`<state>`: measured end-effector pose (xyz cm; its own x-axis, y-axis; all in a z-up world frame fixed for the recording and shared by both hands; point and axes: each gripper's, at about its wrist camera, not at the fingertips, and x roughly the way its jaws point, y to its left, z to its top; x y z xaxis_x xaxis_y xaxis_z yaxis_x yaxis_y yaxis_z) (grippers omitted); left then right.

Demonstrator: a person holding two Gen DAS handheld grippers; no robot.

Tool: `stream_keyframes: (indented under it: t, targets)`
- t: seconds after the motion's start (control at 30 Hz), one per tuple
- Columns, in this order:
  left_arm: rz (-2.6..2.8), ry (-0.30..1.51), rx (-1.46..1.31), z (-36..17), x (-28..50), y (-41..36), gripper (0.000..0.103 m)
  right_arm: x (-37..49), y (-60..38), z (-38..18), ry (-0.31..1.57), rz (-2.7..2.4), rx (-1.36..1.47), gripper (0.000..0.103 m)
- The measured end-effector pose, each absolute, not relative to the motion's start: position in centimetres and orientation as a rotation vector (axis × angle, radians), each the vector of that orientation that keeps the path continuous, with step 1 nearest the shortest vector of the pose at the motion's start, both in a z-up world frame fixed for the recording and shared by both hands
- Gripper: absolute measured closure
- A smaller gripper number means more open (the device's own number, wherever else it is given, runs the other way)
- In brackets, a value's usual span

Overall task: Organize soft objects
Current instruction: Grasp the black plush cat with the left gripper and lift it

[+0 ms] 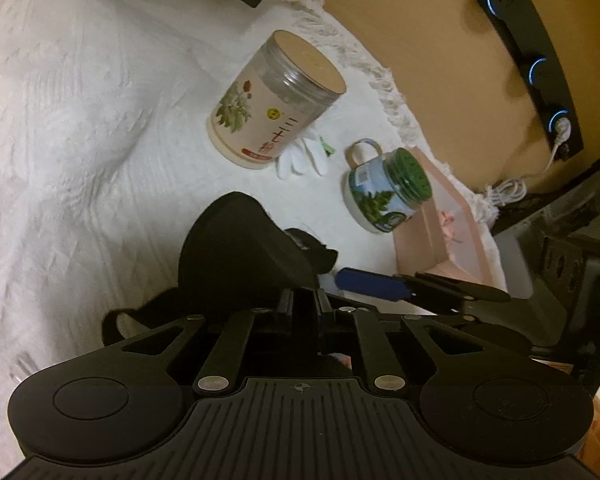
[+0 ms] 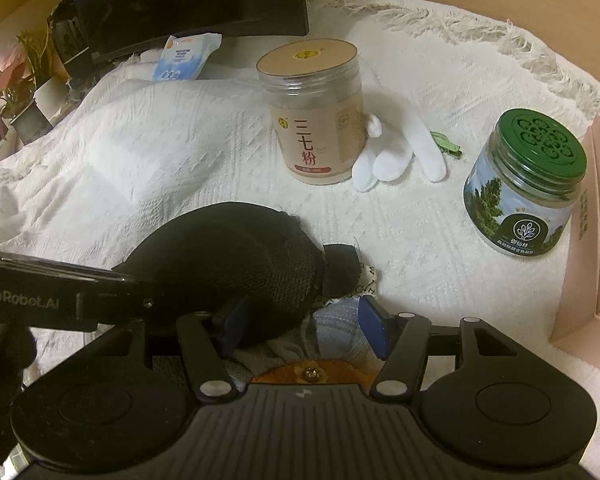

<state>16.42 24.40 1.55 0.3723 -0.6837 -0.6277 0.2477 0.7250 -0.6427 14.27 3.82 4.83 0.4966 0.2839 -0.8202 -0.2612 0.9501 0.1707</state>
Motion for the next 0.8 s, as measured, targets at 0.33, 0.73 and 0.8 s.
stream_keyframes:
  t: [0.33, 0.73, 0.8]
  targets:
    - [-0.583, 0.933, -0.462, 3.3, 15.4, 24.6, 0.094, 13.7, 1.2, 5.6, 0.978, 0.289, -0.002, 0.042]
    - [-0.395, 0.892, -0.363, 5.5, 17.2, 28.7, 0.09, 14.2, 0.6, 7.8, 0.945, 0.326, 0.161, 0.043]
    - [-0.423, 0.931, -0.382, 4.7, 18.0, 28.6, 0.089, 14.9, 2.6, 6.5, 0.979, 0.333, 0.078, 0.054]
